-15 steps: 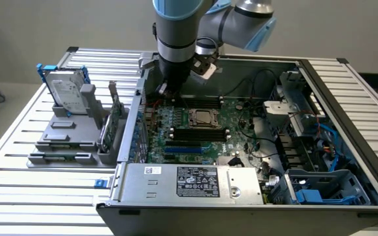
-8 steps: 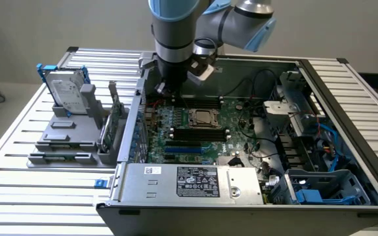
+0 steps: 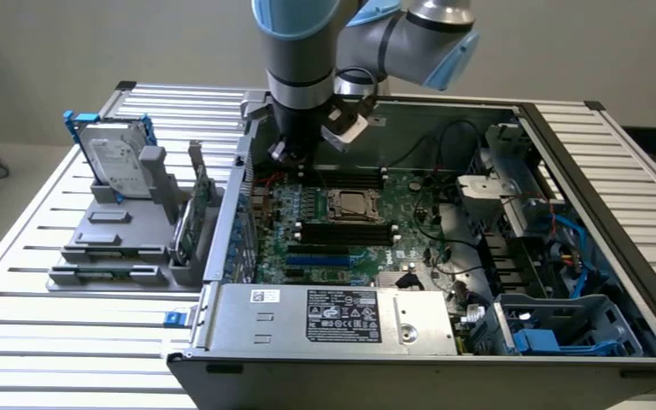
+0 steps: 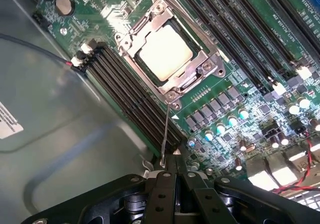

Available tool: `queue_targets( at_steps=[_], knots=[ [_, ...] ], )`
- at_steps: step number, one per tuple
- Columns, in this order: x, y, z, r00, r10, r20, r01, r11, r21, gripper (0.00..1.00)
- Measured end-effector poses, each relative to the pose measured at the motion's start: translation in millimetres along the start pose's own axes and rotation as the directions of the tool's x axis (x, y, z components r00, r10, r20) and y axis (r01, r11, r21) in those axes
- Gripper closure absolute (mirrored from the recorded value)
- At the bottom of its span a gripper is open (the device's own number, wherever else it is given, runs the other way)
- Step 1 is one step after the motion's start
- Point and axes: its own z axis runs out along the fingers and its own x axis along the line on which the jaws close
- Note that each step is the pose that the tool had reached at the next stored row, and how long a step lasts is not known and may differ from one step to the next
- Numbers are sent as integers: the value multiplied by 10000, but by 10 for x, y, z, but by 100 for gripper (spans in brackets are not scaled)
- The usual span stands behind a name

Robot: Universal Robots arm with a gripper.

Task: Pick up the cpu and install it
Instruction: 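Install the first cpu locking lever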

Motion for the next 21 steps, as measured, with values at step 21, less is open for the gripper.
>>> queue_targets(
  at_steps=[21],
  knots=[
    [47,56,8,9928,960,-722,-997,9938,-489,89]
  ],
)
